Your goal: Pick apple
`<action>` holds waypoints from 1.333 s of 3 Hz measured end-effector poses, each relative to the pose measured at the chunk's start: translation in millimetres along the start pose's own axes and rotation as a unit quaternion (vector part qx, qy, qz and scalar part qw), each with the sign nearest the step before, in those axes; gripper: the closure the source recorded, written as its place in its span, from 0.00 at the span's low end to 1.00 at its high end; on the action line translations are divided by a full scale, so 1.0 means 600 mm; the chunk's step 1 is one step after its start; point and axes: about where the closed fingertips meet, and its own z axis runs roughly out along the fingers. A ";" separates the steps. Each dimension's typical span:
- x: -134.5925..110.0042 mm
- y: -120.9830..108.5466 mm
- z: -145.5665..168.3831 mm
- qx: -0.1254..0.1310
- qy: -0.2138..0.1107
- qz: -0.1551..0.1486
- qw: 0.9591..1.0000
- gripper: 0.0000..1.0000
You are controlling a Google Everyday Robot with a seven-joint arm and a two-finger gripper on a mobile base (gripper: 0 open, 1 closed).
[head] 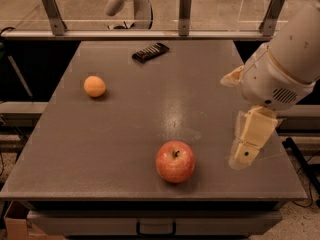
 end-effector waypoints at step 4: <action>-0.097 0.089 0.148 -0.078 -0.098 -0.061 0.990 0.00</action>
Offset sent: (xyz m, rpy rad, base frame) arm -0.0296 0.0861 -0.0729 0.1986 0.0761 0.2001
